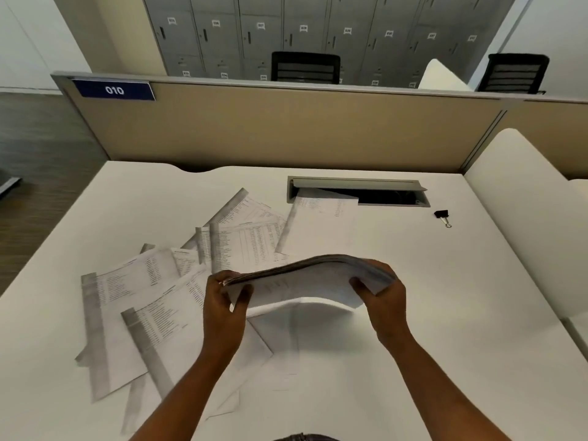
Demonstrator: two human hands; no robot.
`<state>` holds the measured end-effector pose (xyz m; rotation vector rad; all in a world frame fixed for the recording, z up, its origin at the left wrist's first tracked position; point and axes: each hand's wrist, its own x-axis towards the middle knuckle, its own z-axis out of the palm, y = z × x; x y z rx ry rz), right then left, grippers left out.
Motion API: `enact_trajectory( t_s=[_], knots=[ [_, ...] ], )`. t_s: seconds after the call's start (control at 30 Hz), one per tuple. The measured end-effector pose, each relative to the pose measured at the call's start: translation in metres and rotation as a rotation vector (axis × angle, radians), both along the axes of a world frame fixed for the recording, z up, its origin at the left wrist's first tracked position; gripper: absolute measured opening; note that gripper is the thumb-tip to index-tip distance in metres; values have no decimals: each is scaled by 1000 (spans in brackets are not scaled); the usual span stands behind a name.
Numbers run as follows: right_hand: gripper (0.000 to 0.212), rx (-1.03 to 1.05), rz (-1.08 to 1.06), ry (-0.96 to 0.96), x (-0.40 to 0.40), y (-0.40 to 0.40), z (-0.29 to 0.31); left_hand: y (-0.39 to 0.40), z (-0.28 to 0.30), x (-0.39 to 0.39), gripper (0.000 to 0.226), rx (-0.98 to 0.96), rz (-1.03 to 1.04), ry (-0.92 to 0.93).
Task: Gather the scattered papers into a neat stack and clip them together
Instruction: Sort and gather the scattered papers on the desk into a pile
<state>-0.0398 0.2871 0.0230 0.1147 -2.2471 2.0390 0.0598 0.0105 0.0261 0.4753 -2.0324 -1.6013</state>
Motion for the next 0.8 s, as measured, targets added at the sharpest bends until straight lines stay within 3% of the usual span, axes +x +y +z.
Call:
enact_trajectory(
  t_s=[0.13, 0.27, 0.37, 0.53, 0.63, 0.73, 0.8],
  knots=[
    [35, 81, 9, -134, 11, -20, -12, 15, -3, 0, 35, -58, -63, -85],
    [26, 57, -135, -44, 6, -24, -5, 17, -2, -3, 24, -33, 39, -20],
    [34, 90, -48, -125, 8, -25, -7, 16, -3, 1, 32, -10, 66, -60],
    [15, 89, -86, -72, 2, -25, -8, 13, -6, -8, 34, -23, 52, -83],
    [18, 53, -73, -100, 2, -25, -7, 13, -5, -10, 38, -5, 51, -72],
    [39, 82, 0, -25, 3, -22, -4, 8, -10, -6, 41, 10, 41, -40],
    [36, 120, 27, -68, 3, -22, -5, 7, -13, -7, 44, 13, 29, -67]
  ],
)
